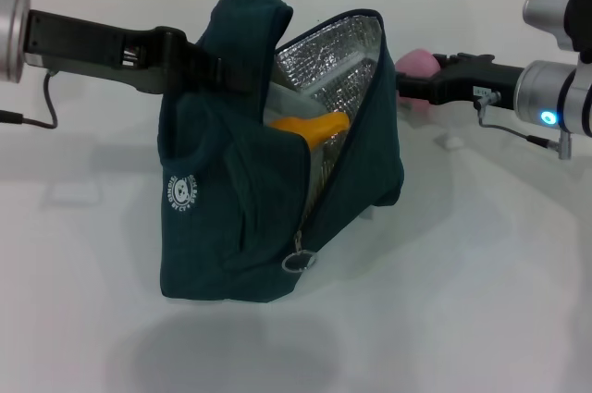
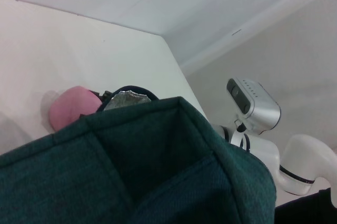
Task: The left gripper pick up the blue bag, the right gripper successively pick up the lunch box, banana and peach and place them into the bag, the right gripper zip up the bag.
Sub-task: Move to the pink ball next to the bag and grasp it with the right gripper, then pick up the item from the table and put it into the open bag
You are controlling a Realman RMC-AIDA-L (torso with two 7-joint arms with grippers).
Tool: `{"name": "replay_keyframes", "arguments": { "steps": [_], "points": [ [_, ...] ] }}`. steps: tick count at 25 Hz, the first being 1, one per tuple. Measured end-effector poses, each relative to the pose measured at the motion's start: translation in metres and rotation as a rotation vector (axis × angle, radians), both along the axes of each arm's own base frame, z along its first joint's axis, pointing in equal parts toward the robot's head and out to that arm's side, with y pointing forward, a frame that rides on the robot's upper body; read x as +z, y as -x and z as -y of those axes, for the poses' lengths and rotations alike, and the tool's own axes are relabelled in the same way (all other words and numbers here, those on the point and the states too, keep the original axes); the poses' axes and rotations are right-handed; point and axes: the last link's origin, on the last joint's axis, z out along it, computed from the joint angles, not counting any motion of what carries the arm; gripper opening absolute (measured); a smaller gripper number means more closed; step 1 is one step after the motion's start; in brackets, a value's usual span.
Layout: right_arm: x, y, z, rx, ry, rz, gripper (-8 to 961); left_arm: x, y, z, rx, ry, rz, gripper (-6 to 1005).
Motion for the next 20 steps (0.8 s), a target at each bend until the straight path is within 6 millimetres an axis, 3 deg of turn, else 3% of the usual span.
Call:
{"name": "replay_keyframes", "arguments": {
  "steps": [9,14,20],
  "points": [
    [0.0002,-0.0009,0.0020,0.026,0.005,0.022,693,0.0002,-0.0002,-0.0002,-0.001,0.000,0.000,36],
    [0.0002,-0.0010,0.0022,0.026,0.006,0.023,488,0.0009,0.0007,-0.0001,0.000,-0.002,-0.002,36],
    [0.0028,-0.0026,0.0020,0.025,-0.003,0.020,330,0.0014,0.0013,0.0000,0.000,-0.003,-0.003,36]
  ]
}}
